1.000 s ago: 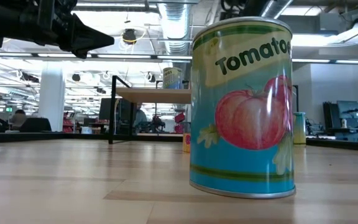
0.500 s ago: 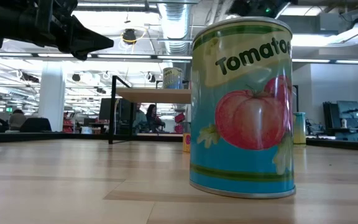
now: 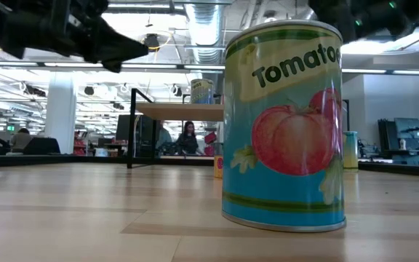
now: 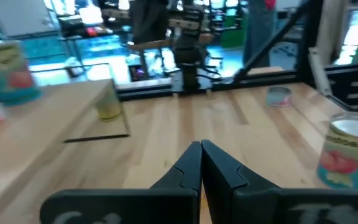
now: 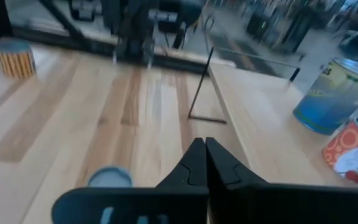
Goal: Pick and place cans onto a shelf
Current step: Put the canned pineapple on the shelf
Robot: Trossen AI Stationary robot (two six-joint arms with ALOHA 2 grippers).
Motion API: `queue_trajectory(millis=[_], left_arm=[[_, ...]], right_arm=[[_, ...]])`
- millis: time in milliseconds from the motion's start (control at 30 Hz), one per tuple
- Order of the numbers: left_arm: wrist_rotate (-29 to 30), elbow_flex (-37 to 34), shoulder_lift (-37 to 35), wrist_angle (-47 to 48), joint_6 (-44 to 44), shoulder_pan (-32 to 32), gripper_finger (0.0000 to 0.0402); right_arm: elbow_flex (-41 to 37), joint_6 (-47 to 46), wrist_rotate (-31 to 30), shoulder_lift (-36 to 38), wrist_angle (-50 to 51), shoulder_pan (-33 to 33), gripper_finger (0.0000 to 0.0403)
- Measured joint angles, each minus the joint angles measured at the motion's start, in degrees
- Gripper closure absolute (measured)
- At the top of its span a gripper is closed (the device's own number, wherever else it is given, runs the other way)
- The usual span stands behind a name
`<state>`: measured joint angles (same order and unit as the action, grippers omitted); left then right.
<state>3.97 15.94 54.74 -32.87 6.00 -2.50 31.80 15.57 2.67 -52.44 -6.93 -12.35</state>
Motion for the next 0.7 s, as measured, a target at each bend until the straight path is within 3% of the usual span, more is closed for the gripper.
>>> queue_trajectory(millis=[267,500,700], left_arm=[[-1.23,10.51,18.89,-0.74,-0.30,0.00,0.0401],[-4.62,21.05,33.71,2.86,-1.07,0.02,0.0397],[-5.07,30.84,42.92,12.65,-0.04,-0.07,0.0356]], right_arm=[[-16.91,-4.23,-1.17,5.15,-24.17,0.78,0.0399],[-20.91,-5.05,-2.93,7.62,-25.68,0.75,0.0398],[-21.04,-3.43,-2.86,7.60,-25.60,0.65,0.0397]])
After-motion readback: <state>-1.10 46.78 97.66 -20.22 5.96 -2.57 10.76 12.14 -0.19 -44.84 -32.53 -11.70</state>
